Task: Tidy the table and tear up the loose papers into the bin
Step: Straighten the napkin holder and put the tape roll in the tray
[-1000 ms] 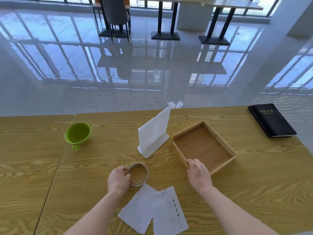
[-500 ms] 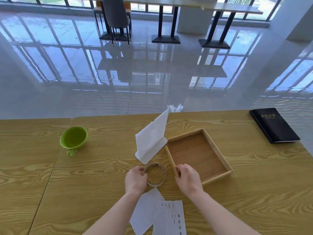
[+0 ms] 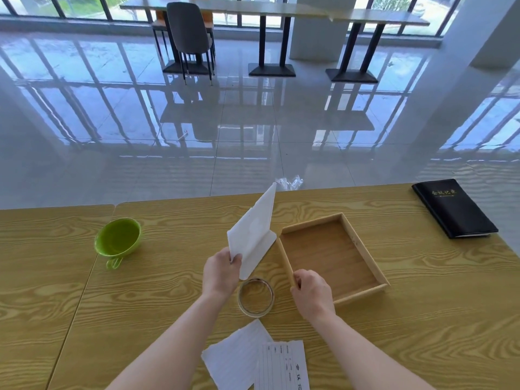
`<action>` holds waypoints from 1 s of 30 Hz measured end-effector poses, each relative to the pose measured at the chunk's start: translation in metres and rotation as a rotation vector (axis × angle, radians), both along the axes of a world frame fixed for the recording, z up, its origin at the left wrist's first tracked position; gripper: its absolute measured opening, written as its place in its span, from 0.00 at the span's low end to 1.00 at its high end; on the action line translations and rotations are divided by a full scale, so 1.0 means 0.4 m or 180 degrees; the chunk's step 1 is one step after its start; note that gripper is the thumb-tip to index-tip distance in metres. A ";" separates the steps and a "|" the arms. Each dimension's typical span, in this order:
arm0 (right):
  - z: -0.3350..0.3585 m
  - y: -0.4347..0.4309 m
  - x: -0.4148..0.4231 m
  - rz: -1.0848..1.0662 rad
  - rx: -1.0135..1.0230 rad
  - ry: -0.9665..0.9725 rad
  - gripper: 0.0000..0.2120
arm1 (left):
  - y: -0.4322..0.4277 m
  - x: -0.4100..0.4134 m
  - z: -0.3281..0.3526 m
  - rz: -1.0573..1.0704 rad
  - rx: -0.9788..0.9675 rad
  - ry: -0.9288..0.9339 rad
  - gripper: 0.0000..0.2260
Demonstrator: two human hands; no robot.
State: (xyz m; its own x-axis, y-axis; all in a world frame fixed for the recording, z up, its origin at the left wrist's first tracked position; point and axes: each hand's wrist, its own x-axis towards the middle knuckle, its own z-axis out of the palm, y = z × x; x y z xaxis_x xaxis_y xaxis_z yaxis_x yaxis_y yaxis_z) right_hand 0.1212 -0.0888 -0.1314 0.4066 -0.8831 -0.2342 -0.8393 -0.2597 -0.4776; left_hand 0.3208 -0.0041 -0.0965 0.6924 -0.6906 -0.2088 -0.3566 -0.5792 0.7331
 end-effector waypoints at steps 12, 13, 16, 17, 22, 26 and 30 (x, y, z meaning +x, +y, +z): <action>0.001 -0.083 0.024 -0.0229 -0.0140 -0.0052 0.03 | -0.080 -0.060 0.001 -0.0635 -0.0100 -0.0310 0.07; 0.001 -0.089 0.025 -0.0238 -0.0156 -0.0064 0.03 | -0.084 -0.068 -0.001 -0.0651 -0.0118 -0.0284 0.07; 0.003 -0.099 0.032 -0.0232 -0.0193 -0.0088 0.02 | -0.092 -0.102 -0.008 -0.0641 -0.0147 -0.0194 0.12; 0.004 -0.100 0.035 -0.0231 -0.0203 -0.0088 0.03 | -0.093 -0.114 -0.011 -0.0646 -0.0133 -0.0178 0.15; 0.013 -0.101 0.038 -0.0234 -0.0171 -0.0138 0.05 | -0.090 -0.155 -0.018 -0.0710 -0.0205 -0.0072 0.16; 0.014 -0.095 0.011 -0.0099 -0.0056 -0.0148 0.04 | -0.080 -0.171 -0.025 -0.0700 -0.0271 -0.0106 0.23; 0.012 -0.087 0.000 0.0026 0.0051 -0.0017 0.07 | -0.081 -0.202 -0.027 -0.0568 -0.0347 -0.0103 0.29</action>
